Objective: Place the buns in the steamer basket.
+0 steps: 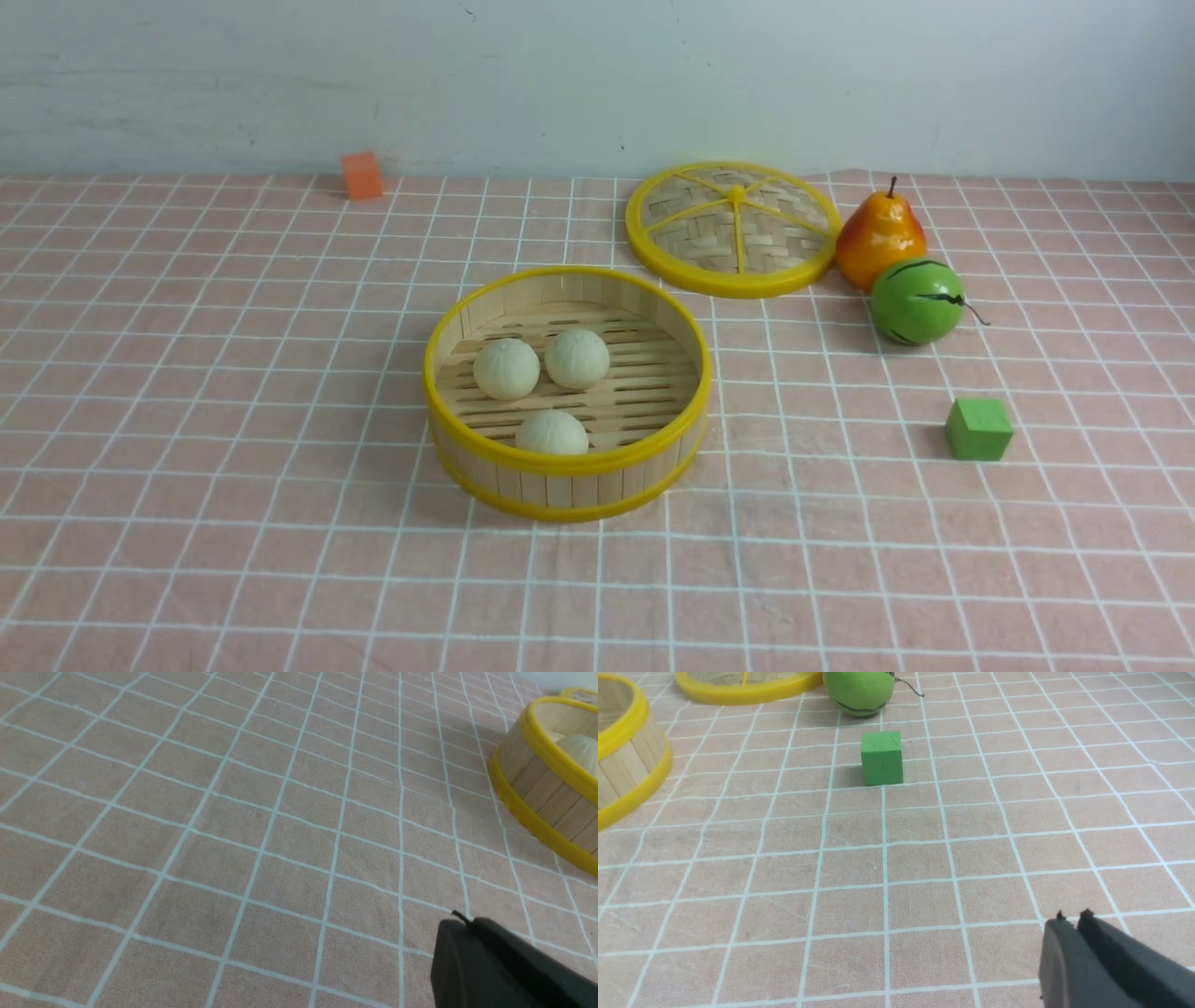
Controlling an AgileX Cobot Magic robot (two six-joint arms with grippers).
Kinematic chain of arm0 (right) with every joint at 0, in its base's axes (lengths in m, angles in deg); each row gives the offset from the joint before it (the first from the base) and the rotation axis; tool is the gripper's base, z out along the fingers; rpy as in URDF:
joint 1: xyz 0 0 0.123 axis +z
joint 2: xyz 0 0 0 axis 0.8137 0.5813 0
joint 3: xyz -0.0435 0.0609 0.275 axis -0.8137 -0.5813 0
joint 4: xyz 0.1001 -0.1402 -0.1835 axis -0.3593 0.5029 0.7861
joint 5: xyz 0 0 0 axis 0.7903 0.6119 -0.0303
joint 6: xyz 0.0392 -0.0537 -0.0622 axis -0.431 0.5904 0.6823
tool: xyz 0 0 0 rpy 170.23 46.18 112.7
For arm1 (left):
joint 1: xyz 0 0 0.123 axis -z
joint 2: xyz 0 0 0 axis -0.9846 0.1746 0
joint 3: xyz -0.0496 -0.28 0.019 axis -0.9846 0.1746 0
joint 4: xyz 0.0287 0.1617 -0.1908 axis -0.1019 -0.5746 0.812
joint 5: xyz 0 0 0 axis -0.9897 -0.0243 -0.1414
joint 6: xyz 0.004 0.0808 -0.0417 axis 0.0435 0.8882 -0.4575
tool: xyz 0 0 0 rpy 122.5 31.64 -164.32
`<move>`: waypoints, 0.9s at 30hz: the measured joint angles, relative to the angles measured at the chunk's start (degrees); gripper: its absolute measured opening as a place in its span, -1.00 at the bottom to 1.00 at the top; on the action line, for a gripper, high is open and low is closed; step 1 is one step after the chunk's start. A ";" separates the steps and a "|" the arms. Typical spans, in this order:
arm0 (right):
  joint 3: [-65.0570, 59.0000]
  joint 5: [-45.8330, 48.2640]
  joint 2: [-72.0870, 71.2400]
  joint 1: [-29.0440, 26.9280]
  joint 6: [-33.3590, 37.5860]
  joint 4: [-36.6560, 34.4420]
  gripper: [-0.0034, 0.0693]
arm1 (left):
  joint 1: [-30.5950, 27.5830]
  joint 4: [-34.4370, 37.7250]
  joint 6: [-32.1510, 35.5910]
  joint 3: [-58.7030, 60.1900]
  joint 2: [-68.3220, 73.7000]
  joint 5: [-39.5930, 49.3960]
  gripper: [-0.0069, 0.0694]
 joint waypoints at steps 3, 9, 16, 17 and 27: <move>0.00 0.00 0.00 0.00 0.00 0.00 -0.79 | 0.00 0.00 0.00 0.00 0.00 0.00 -0.85; 0.00 0.00 0.00 0.00 0.00 0.00 -0.77 | 0.00 0.00 0.00 0.00 0.00 0.00 -0.85; 0.00 0.00 0.00 0.00 0.00 0.00 -0.74 | 0.00 0.00 0.00 0.00 0.00 0.00 -0.84; 0.00 0.00 0.00 0.00 0.00 0.00 -0.74 | 0.00 0.00 0.00 0.00 0.00 0.00 -0.84; 0.00 0.00 0.00 0.00 0.00 0.00 -0.70 | 0.00 0.00 0.00 0.00 0.00 0.00 -0.82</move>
